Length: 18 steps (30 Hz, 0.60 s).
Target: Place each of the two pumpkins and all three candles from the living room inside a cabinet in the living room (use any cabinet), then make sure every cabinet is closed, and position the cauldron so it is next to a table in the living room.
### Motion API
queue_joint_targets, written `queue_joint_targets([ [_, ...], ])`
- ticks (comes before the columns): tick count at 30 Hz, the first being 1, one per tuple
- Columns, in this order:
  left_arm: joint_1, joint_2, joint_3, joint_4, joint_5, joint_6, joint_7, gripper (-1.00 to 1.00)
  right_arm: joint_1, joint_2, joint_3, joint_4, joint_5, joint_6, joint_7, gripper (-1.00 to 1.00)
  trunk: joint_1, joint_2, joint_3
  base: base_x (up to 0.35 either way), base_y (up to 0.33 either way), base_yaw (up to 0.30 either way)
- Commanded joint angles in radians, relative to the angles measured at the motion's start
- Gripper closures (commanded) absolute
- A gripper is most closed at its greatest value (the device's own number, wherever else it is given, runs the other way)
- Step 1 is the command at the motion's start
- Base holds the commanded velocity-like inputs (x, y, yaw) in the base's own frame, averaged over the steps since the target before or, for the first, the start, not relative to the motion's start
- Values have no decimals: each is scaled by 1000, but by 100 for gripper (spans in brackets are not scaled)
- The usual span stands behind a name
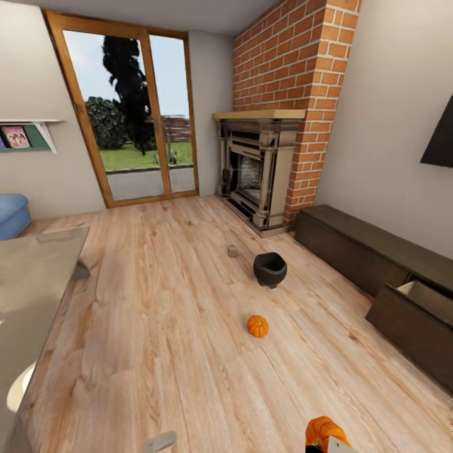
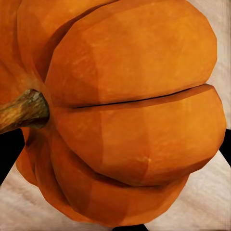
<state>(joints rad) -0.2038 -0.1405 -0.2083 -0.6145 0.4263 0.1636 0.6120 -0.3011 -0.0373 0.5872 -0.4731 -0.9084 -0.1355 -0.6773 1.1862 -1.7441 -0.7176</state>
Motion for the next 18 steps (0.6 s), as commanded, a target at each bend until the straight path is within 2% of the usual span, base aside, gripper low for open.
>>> queue_joint_targets([
  [1, 0, 1, -5, -2, 5, 5, 8, -100, -1, -1, 8, -1, -10, -7, -4, 100, 0, 0, -1, 116, 40, -277],
  [7, 0, 1, -5, -2, 5, 5, 8, -100, -1, -1, 8, -1, -10, -7, -4, 100, 0, 0, -1, 29, 65, -277],
  [15, 0, 1, -3, -2, 6, 6, 8, -100, -1, -1, 7, -1, -10, -7, -4, 100, 0, 0, -1, 8, 275, -277],
  [18, 0, 1, -5, -2, 5, 5, 8, -100, -1, -1, 7, -1, -10, -7, -4, 100, 0, 0, -1, 160, 286, -277],
])
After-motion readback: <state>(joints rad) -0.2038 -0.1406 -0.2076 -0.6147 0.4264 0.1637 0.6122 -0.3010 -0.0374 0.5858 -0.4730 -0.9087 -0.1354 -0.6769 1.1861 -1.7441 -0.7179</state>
